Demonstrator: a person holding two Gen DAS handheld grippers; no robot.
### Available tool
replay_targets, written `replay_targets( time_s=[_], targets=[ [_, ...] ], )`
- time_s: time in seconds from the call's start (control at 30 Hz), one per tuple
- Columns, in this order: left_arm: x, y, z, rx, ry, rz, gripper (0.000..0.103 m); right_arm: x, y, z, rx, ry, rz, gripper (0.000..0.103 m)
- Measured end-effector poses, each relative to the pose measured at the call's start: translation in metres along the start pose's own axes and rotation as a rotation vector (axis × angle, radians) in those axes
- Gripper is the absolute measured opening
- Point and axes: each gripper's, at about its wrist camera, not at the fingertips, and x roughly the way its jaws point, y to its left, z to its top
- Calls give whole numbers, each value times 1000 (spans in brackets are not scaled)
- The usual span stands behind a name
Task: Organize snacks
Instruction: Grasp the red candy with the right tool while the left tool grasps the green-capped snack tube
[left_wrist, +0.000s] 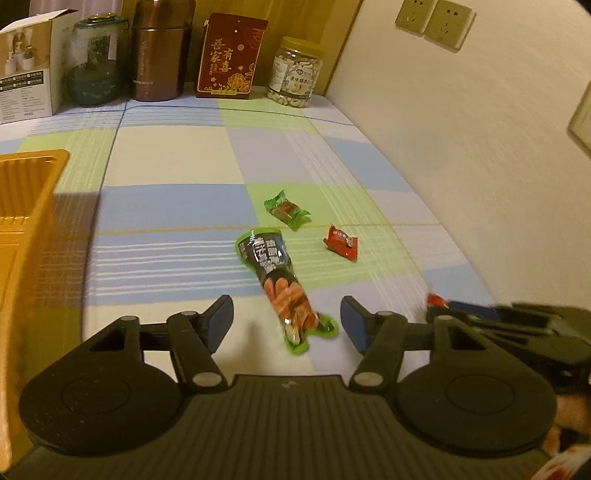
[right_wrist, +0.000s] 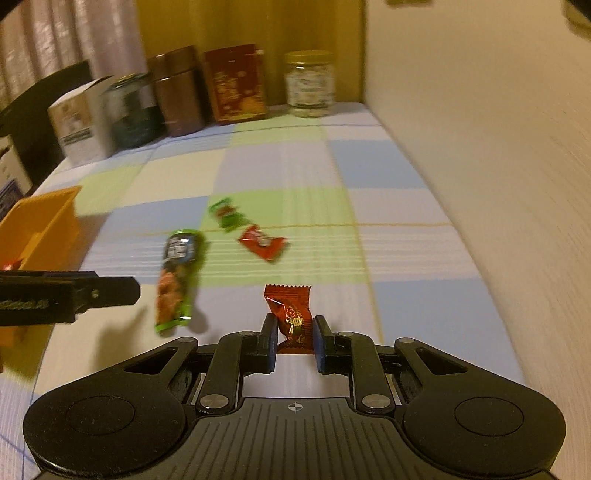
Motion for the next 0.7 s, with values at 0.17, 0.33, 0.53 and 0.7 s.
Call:
replay_targets(
  time_s=[0.17,0.33,0.53,0.7],
  targets=[
    [23,-5,3,-17,-11,17,50,0,-11,-6,57,0,-14,20],
    [42,-11,4,6,-4,43,43,3,-12,-9,80,3,-10,20],
    [55,-19,5,63,3,88,35,8,-10,-10,100,6,-6,20],
    [53,-22,0,129,-8,107,30,8,-8,-12,102,10,-4,20]
  ],
)
